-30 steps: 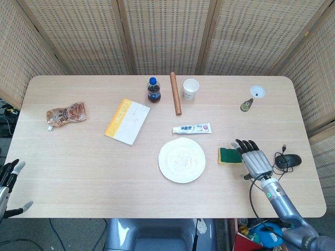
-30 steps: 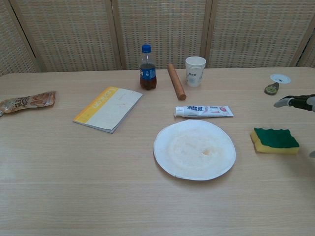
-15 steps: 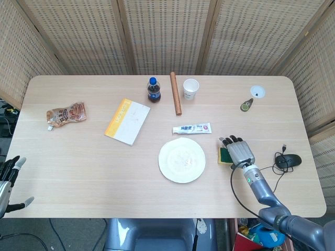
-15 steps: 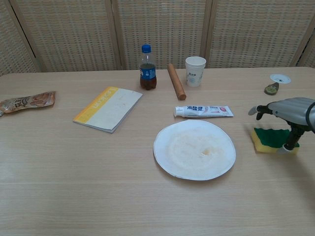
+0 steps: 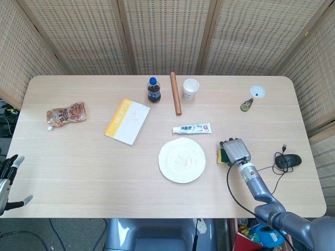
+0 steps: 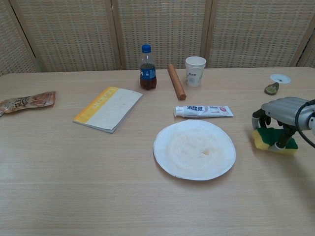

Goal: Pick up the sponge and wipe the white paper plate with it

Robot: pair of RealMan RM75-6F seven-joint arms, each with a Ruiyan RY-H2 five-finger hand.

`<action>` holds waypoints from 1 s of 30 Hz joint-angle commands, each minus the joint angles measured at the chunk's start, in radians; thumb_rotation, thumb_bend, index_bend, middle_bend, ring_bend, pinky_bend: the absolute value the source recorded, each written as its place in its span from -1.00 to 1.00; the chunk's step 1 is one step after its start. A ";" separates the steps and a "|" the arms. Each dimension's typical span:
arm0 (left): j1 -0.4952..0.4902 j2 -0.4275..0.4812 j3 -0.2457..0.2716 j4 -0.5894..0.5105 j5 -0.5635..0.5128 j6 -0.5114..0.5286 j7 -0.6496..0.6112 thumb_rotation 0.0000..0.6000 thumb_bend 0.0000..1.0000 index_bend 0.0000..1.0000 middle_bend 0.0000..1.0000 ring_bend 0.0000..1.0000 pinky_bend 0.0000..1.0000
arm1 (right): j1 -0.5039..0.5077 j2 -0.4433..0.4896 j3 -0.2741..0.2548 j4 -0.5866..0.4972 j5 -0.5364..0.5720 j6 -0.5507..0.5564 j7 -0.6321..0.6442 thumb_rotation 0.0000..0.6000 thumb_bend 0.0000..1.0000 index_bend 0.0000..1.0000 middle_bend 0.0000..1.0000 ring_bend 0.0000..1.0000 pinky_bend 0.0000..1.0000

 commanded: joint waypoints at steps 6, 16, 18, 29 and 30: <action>-0.005 0.000 0.000 -0.003 -0.009 -0.010 0.006 1.00 -1.00 -1.00 -1.00 -1.00 -1.00 | 0.007 0.025 -0.005 -0.045 -0.082 0.084 0.085 1.00 -0.62 -0.15 -0.05 -0.30 -0.13; -0.020 -0.006 -0.005 -0.003 -0.032 -0.038 0.018 1.00 -1.00 -1.00 -1.00 -1.00 -1.00 | 0.095 0.148 0.041 -0.338 -0.164 0.055 0.313 1.00 -0.62 -0.15 -0.05 -0.30 -0.13; -0.023 -0.007 -0.007 -0.003 -0.038 -0.043 0.021 1.00 -1.00 -1.00 -1.00 -1.00 -1.00 | 0.115 0.147 0.048 -0.369 -0.167 0.035 0.351 1.00 -0.62 -0.15 -0.05 -0.30 -0.13; -0.038 -0.011 -0.015 0.004 -0.069 -0.071 0.028 1.00 -1.00 -1.00 -1.00 -1.00 -1.00 | 0.191 0.021 0.014 -0.242 -0.206 -0.032 0.442 1.00 -0.59 -0.13 -0.03 -0.30 -0.13; -0.039 -0.012 -0.015 0.004 -0.072 -0.073 0.029 1.00 -1.00 -1.00 -1.00 -1.00 -1.00 | 0.195 0.011 0.010 -0.228 -0.212 -0.032 0.446 1.00 -0.59 -0.13 -0.03 -0.30 -0.13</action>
